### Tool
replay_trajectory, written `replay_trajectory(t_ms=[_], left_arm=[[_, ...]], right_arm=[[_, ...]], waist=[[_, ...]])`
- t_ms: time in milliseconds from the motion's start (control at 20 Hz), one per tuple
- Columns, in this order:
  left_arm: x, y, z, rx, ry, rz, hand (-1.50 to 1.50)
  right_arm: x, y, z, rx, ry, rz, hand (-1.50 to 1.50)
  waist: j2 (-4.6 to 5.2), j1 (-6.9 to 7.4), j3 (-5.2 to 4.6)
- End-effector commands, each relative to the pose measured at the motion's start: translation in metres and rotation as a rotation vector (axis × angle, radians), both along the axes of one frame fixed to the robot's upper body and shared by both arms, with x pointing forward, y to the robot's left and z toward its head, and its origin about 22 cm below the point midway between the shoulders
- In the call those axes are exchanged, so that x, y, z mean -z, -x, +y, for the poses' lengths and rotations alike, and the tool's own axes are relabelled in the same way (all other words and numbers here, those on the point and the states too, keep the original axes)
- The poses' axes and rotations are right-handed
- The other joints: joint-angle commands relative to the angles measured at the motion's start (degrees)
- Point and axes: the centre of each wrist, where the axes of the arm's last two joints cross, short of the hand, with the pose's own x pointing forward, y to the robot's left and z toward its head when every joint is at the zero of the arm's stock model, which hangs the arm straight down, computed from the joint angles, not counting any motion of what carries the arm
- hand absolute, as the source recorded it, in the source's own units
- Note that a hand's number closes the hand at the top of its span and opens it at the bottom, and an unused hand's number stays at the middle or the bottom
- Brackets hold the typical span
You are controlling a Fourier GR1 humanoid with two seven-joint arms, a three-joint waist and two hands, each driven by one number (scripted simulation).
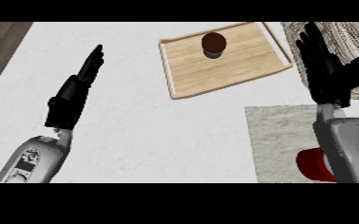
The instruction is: Pick the can from the placemat and place it in the basket
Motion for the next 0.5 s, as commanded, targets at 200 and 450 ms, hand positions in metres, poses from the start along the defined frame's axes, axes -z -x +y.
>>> replay_trajectory(t_ms=[200, 450], left_arm=[[-0.018, -0.003, 0.021, -0.021, -0.079, -0.091, 0.0], [-0.003, 0.004, 0.037, -0.054, -0.05, -0.026, 0.0]], right_arm=[[-0.013, 0.028, 0.095, -0.874, -0.042, 0.004, 1.5], [0.016, 0.088, 0.142, -1.139, -0.366, 0.085, 1.5]], waist=[[-1.57, 3.05, -2.01], [-2.06, -0.65, -2.1]])
